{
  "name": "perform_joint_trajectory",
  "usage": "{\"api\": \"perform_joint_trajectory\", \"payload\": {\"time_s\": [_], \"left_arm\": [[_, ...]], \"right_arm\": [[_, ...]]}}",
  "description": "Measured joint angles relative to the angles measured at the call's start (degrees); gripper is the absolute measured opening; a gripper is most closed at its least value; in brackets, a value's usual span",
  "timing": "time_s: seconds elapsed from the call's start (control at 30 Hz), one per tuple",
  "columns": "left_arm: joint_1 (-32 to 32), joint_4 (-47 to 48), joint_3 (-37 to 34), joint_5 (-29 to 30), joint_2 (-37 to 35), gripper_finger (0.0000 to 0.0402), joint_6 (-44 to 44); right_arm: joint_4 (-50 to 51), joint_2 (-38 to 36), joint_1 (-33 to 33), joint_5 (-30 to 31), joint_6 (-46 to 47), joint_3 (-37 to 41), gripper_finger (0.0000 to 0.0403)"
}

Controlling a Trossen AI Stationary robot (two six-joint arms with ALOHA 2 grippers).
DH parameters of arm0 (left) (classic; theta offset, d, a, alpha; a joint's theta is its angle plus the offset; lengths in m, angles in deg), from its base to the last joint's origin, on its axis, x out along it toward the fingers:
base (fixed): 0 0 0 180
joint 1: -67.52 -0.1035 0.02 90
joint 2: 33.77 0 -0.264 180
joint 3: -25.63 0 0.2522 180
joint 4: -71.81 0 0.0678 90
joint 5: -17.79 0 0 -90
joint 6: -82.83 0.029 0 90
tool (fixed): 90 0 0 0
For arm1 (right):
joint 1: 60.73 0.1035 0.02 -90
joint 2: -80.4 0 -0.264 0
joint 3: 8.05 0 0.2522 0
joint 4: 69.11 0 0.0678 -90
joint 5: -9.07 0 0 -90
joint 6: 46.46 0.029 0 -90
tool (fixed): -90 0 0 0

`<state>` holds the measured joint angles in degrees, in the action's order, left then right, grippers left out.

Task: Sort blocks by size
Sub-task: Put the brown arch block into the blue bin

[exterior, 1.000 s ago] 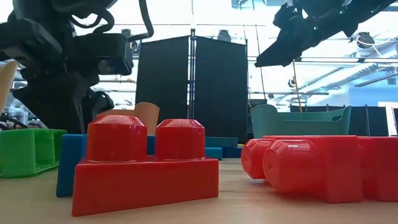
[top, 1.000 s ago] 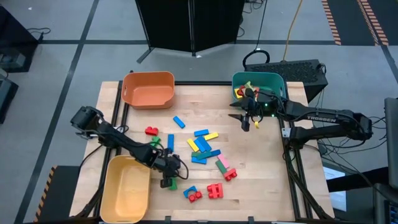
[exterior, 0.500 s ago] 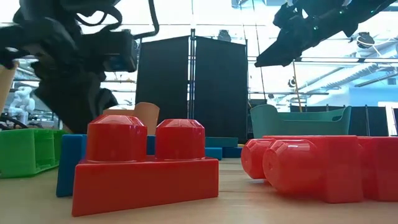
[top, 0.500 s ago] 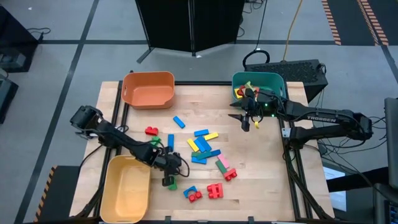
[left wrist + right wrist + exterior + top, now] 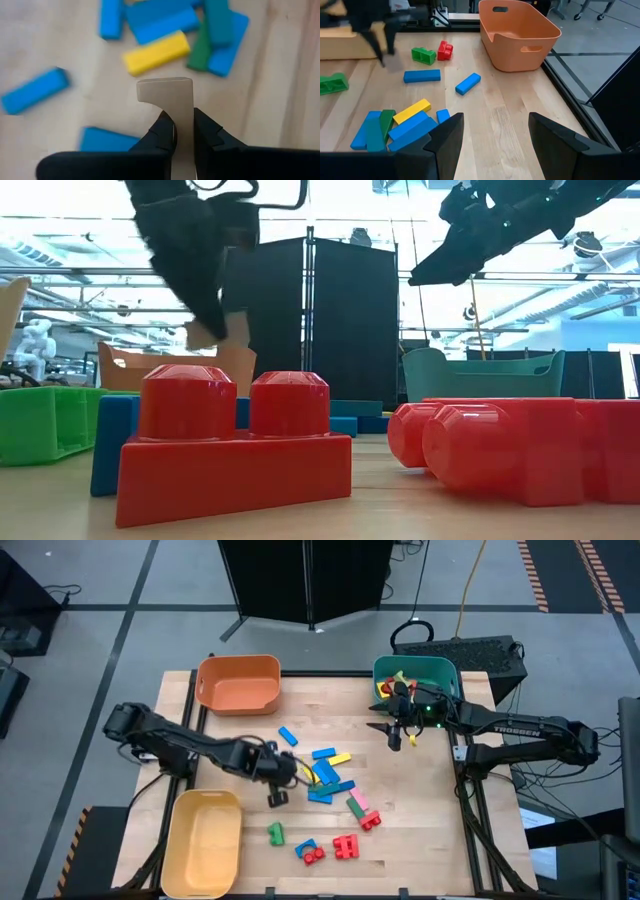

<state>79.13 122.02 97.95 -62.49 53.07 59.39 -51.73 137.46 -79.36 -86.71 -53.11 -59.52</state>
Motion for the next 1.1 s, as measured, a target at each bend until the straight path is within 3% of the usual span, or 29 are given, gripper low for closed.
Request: {"api": "perform_joint_trajectory", "payload": {"time_s": [0.47, 1.1], "left_arm": [[-16.49, 8.39, 5.15, 2.34, -8.98, 0.0034, 7.95], [-42.69, 9.64, 5.47, 2.64, -9.89, 0.0033, 16.90]], "right_arm": [[0.10, 3.34, 0.00, -0.09, 0.42, 0.00, 0.0210], [-2.64, 6.64, 1.53, -0.39, 1.53, 0.00, 0.0210]]}}
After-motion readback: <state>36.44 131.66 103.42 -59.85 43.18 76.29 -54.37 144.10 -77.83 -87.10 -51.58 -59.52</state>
